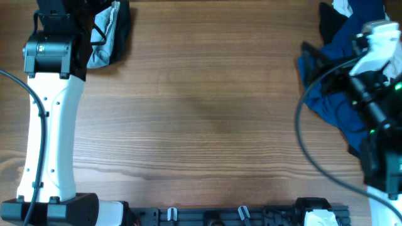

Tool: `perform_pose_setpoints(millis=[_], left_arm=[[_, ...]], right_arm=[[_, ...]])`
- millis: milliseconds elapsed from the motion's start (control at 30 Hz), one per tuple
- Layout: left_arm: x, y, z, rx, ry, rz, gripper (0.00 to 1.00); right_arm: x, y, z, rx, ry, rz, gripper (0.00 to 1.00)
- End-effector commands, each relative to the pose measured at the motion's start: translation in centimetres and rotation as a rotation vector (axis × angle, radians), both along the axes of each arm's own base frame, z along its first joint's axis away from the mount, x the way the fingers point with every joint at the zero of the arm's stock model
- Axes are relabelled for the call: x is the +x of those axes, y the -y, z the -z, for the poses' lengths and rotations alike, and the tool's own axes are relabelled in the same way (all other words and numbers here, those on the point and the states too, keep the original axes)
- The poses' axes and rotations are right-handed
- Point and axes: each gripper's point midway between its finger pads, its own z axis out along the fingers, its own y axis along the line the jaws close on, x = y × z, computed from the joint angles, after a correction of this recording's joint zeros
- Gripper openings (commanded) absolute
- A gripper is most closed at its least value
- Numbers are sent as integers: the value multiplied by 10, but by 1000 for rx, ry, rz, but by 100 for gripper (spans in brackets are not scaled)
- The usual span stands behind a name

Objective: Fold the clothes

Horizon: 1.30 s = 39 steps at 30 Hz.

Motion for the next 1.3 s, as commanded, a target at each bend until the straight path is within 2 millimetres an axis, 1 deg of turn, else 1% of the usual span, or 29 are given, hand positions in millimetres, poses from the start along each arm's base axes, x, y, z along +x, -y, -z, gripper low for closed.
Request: perform_pose_setpoints(millis=[0,67,100,167,200,233,300,367,433,600,700,767,1267], left_arm=[[2,2,3,17,-8,15,100],[2,2,3,17,-8,15,100],[2,2,3,17,-8,15,100],[2,2,3,17,-8,15,100],[2,2,3,17,-8,15,100],[2,2,3,17,-8,15,100],[2,2,3,16,-8,15,100],[2,2,3,17,-8,15,100],[2,2,3,17,-8,15,100],[2,2,3,17,-8,15,100],[2,2,3,17,-8,15,100],[2,2,3,17,-8,15,100],[2,2,3,17,-8,15,100]], right_arm=[[-9,-9,25,-28,52,8,100],[-14,-8,45,20,70,17,100],[-17,-8,59,41,80,20,100],[-26,-8,96,68,126,21,100],[-31,-7,111,70,146,20,100],[-36,-7,131,71,159,20,100],[-44,-3,161,68,161,43,100],[-51,4,182,64,162,81,100],[-57,11,194,62,172,121,100],[-68,16,224,58,185,145,100],[-71,23,235,57,200,175,100],[-72,28,243,53,176,195,100],[-72,30,242,52,176,205,100]])
